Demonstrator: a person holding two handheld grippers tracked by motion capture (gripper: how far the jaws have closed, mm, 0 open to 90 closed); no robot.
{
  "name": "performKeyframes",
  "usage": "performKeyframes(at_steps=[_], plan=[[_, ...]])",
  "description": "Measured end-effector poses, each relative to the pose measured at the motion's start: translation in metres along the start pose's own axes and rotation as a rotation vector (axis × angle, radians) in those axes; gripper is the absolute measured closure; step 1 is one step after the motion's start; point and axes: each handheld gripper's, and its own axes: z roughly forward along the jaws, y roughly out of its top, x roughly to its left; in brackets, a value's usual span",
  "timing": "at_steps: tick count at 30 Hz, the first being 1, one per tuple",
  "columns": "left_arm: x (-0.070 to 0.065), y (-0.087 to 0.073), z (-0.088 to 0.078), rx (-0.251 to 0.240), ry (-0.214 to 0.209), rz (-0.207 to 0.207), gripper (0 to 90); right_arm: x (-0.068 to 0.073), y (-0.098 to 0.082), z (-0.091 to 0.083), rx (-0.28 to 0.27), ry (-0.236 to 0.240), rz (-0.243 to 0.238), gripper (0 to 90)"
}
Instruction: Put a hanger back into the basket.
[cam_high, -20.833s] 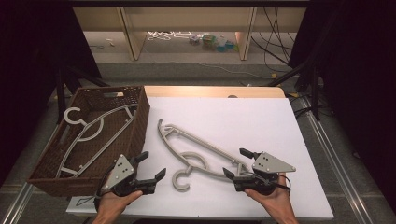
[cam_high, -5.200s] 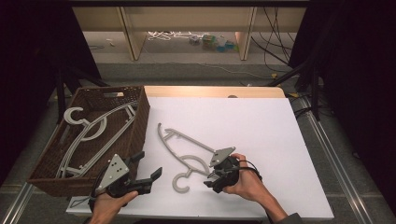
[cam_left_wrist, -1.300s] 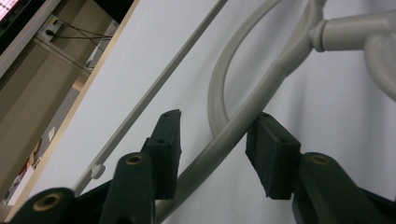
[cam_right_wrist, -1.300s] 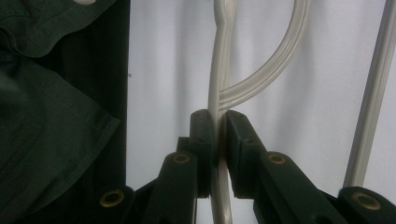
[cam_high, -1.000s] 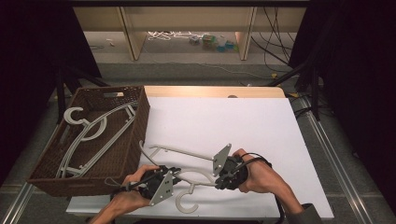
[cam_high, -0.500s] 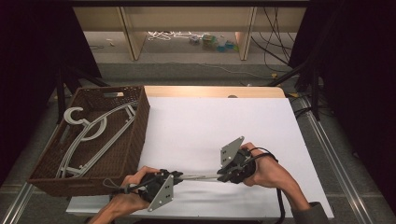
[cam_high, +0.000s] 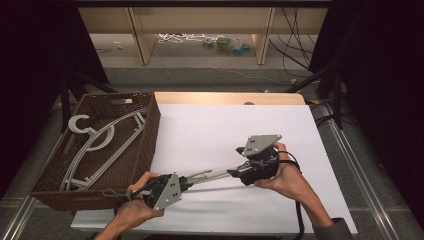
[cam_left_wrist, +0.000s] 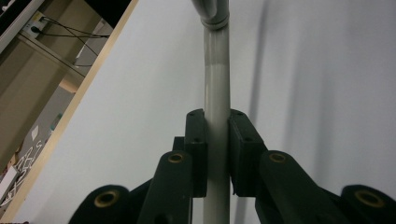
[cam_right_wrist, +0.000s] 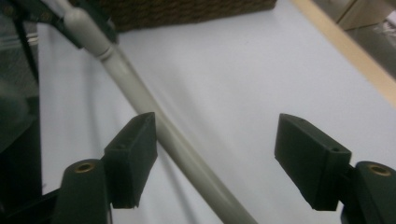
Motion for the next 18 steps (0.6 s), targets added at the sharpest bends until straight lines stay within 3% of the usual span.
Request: performKeyframes(at_steps=[4,12,18], plan=[[0.002,0.001,0.001,0.006,0.003,-0.027,79.6,-0.002,0.003,-0.008,-0.057,-0.039,0.037,21.3],[0.011,0.005,0.004,0.016,-0.001,-0.108,79.7,0.0,0.002,-0.023,-0.105,-0.082,0.057,21.2],[0.019,0.004,0.005,0.025,0.005,-0.232,79.7,0.001,0.001,-0.032,-0.151,-0.122,0.066,20.1]])
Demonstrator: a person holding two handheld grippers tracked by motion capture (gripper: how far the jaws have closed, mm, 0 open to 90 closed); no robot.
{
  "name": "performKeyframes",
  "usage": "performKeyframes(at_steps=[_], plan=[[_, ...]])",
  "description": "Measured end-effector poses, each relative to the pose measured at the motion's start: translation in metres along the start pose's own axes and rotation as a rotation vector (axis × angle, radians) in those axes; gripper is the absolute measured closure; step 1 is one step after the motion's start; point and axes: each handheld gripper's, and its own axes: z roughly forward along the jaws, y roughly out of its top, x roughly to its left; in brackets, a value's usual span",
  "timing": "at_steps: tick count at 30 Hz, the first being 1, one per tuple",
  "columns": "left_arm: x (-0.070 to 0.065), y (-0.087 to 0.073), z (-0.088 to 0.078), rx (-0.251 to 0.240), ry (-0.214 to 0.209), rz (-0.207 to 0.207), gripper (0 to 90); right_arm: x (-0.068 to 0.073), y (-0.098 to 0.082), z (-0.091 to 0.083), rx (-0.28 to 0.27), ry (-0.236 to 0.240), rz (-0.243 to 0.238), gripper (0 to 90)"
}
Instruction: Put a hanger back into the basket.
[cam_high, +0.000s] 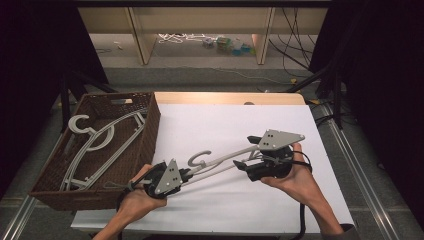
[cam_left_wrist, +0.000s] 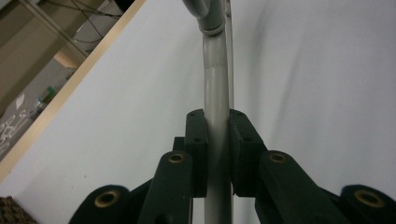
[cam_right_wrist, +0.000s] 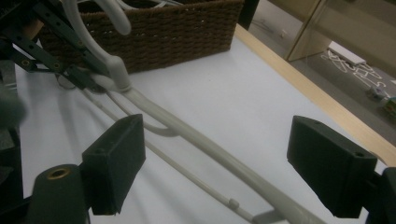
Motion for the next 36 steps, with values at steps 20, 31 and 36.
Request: performKeyframes(at_steps=[20,31,36], plan=[[0.033,-0.011,-0.02,-0.122,-0.082,-0.398,79.7,0.014,-0.037,-0.005,-0.136,-0.073,0.063,17.1],[0.056,-0.011,-0.049,-0.215,-0.097,-0.538,79.7,0.022,-0.06,-0.007,-0.171,-0.086,0.116,16.8],[0.062,-0.008,-0.061,-0.238,-0.109,-0.582,79.7,0.024,-0.069,-0.006,-0.171,-0.088,0.115,16.6]])
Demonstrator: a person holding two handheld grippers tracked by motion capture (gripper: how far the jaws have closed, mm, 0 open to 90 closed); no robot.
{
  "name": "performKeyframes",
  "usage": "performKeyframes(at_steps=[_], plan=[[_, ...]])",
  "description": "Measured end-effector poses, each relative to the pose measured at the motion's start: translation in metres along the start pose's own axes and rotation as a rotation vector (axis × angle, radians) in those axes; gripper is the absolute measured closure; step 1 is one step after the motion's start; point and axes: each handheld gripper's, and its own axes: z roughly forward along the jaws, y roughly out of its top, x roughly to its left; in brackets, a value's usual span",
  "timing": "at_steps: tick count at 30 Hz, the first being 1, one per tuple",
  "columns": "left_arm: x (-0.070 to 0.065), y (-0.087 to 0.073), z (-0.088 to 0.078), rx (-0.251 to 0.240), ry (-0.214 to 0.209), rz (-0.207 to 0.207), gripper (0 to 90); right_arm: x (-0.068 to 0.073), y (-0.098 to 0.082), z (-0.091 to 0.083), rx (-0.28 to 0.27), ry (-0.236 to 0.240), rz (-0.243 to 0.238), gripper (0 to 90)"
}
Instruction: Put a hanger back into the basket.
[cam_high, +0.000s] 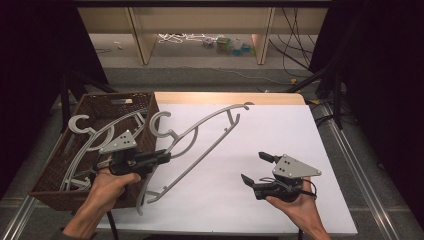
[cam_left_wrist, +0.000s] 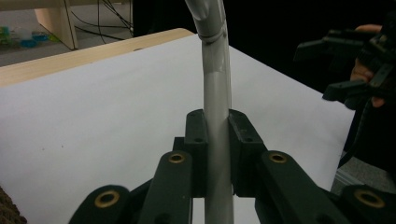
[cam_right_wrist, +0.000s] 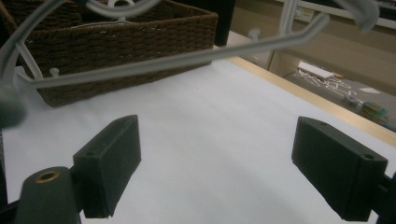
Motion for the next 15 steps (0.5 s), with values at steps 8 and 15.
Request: performKeyframes(at_steps=[8,15], plan=[[0.0,0.015,-0.017,-0.024,-0.011,-0.017,79.7,0.002,-0.005,-0.002,-0.015,-0.014,0.004,16.3],[0.005,0.03,-0.035,-0.032,0.02,0.01,79.7,0.004,-0.01,-0.004,-0.025,-0.02,0.01,16.4]])
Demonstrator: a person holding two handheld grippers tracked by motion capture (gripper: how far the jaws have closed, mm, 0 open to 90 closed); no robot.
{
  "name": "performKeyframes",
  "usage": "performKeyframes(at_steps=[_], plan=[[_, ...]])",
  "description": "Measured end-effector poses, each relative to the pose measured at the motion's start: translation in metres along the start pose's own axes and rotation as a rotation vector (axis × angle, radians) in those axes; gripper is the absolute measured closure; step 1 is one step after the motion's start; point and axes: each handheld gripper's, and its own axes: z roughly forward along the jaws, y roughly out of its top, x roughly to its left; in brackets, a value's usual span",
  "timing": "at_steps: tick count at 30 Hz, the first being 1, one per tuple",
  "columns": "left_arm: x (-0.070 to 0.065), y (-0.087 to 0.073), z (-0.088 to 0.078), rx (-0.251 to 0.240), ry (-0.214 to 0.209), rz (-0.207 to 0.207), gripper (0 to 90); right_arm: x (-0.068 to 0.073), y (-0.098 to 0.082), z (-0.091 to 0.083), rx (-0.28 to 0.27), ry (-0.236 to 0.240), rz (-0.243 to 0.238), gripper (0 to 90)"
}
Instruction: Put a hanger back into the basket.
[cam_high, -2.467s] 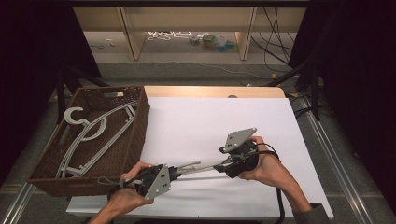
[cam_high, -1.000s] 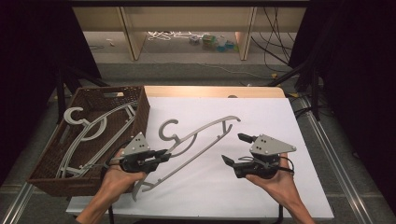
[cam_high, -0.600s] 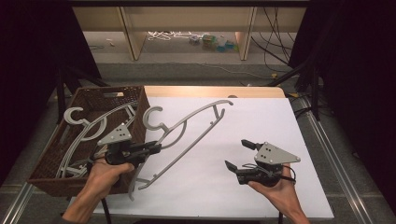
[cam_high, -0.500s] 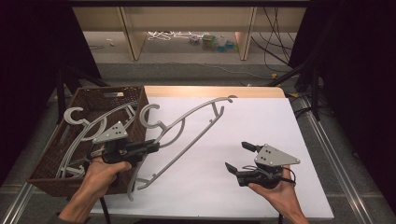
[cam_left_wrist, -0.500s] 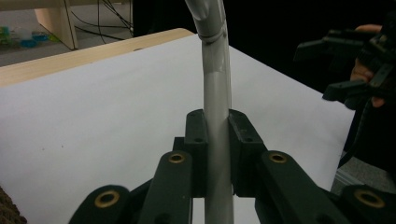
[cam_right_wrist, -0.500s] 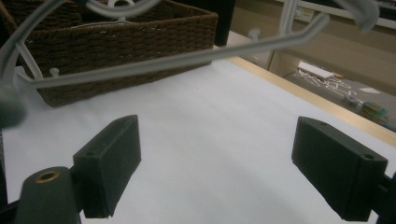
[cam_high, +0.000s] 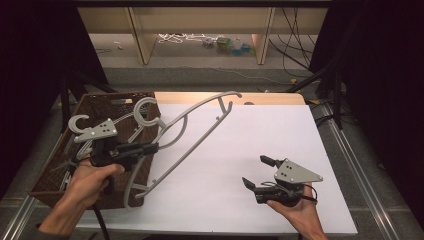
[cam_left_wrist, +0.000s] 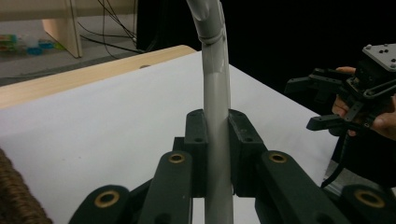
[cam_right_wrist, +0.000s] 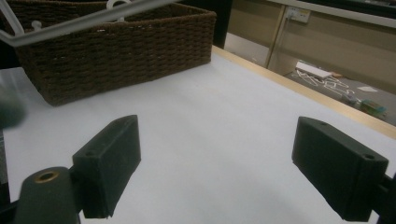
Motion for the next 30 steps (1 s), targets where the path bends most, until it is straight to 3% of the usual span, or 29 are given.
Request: performKeyframes(at_steps=[3,5,6,10,19,30], plan=[[0.004,0.006,-0.009,-0.004,0.013,0.0,79.6,-0.001,-0.001,-0.001,0.009,0.004,0.002,16.4],[0.007,0.01,-0.016,-0.012,0.027,-0.023,79.7,0.0,-0.002,-0.002,0.013,0.005,0.008,16.4],[0.01,0.012,-0.02,-0.016,0.034,-0.001,79.6,0.0,-0.002,-0.002,0.017,0.007,0.005,16.4],[0.02,0.016,-0.03,-0.031,0.067,-0.016,79.6,0.0,-0.003,-0.002,0.017,0.007,0.005,16.4],[0.05,0.025,-0.053,-0.056,0.16,-0.051,79.7,0.001,-0.005,-0.003,0.016,0.003,0.008,16.4],[0.085,0.028,-0.069,-0.069,0.257,-0.069,79.6,0.0,-0.006,-0.003,0.02,0.005,0.008,16.5]])
